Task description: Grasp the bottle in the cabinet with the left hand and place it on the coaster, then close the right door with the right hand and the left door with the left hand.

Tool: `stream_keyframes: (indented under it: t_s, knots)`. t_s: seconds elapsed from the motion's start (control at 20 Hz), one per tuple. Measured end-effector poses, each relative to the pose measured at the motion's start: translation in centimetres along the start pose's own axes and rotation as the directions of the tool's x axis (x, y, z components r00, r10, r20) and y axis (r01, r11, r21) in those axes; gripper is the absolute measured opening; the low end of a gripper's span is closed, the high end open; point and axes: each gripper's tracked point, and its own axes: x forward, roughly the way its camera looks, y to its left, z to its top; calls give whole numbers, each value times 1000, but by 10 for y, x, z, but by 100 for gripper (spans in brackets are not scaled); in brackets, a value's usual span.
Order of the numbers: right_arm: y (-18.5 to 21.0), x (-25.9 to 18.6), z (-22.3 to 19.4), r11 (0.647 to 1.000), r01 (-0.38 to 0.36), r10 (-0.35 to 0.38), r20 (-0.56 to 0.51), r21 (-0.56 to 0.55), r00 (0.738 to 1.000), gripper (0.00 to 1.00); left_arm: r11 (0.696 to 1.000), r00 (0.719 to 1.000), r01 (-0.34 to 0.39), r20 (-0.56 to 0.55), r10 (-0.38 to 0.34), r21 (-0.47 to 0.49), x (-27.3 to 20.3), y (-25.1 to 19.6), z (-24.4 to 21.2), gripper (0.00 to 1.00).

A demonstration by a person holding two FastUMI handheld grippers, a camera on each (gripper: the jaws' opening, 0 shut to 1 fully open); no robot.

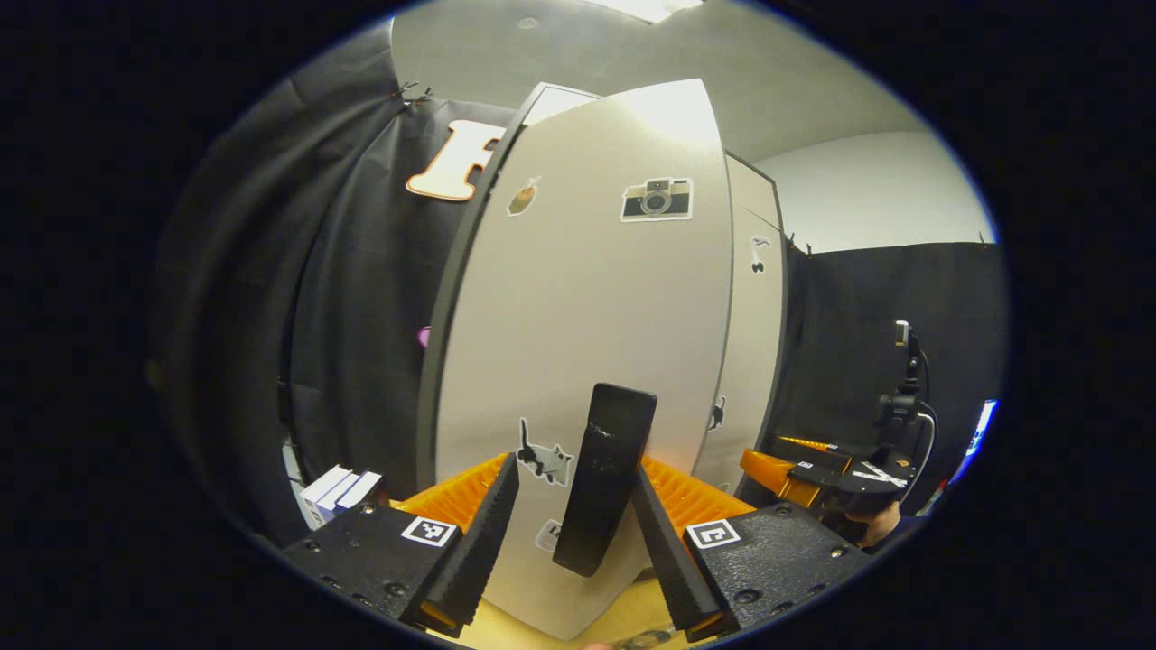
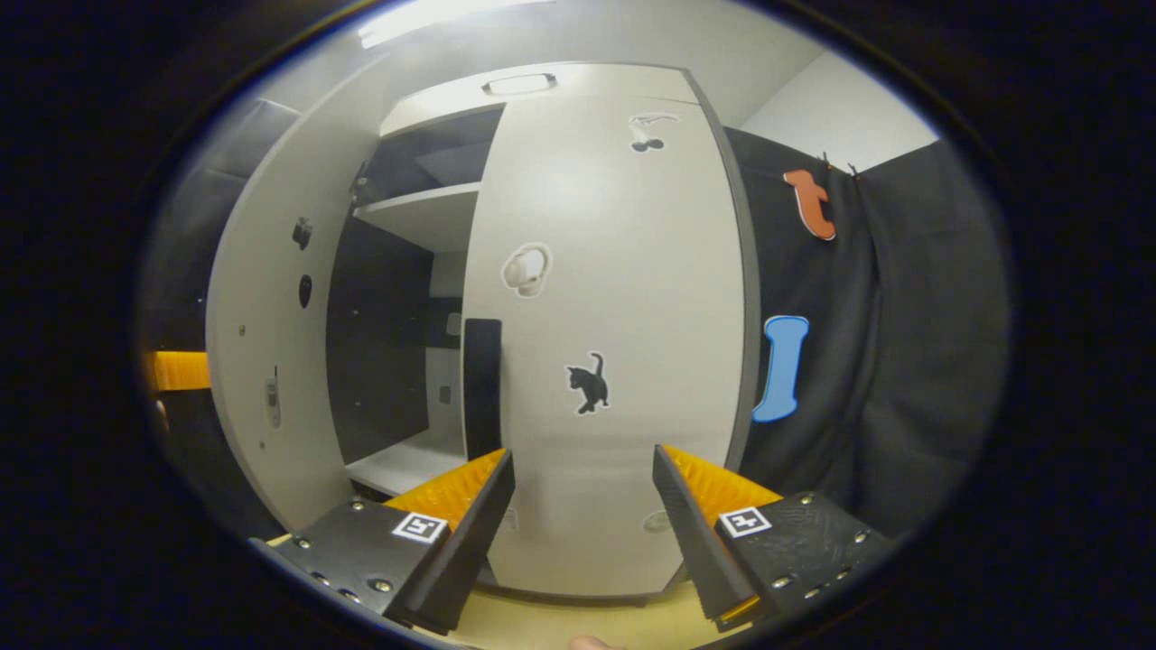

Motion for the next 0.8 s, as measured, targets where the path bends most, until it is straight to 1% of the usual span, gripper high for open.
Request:
stream_keyframes:
  t_s: [0.05, 0.1, 0.15, 0.2, 0.25, 0.3, 0.35, 0.45, 0.55, 0.75, 0.8]
  knots:
    - [-6, -2, -1, 1000, 9, -9, -5, 0, 1000, 91, 1000, 1000, 5, -8, -5, 9, 7, -2, -4, 78]
    - [-12, -5, -3, 1000, 19, -19, -11, 0, 1000, 94, 1000, 1000, 12, -14, -12, 13, 14, -5, -8, 78]
    - [-17, -7, -5, 1000, 30, -30, -17, 0, 999, 94, 999, 999, 32, -19, -32, 8, 20, -12, -11, 80]
    - [-24, -10, -8, 999, 41, -41, -21, -1, 999, 91, 999, 999, 43, -20, -43, 10, 27, -16, -13, 82]
    - [-30, -11, -9, 999, 54, -54, -26, -2, 998, 94, 998, 998, 55, -19, -54, 16, 35, -19, -13, 81]
    - [-37, -14, -11, 998, 67, -67, -31, -1, 997, 91, 998, 998, 66, -18, -65, 20, 42, -22, -13, 82]
    - [-43, -16, -13, 997, 77, -77, -37, 2, 996, 94, 997, 997, 74, -22, -73, 21, 48, -25, -13, 83]
    - [-55, -19, -16, 995, 101, -100, -44, 6, 994, 94, 996, 996, 86, -27, -85, 24, 61, -29, -16, 82]
    - [-65, -23, -18, 992, 122, -121, -49, 16, 991, 94, 995, 995, 94, -27, -93, 33, 67, -31, -17, 81]
    - [-80, -21, -20, 987, 154, -152, -54, 46, 987, 94, 995, 995, 95, -25, -94, 39, 76, -32, -17, 84]
    - [-82, -23, -20, 986, 159, -156, -54, 50, 986, 94, 995, 996, 90, -27, -88, 41, 78, -32, -17, 87]
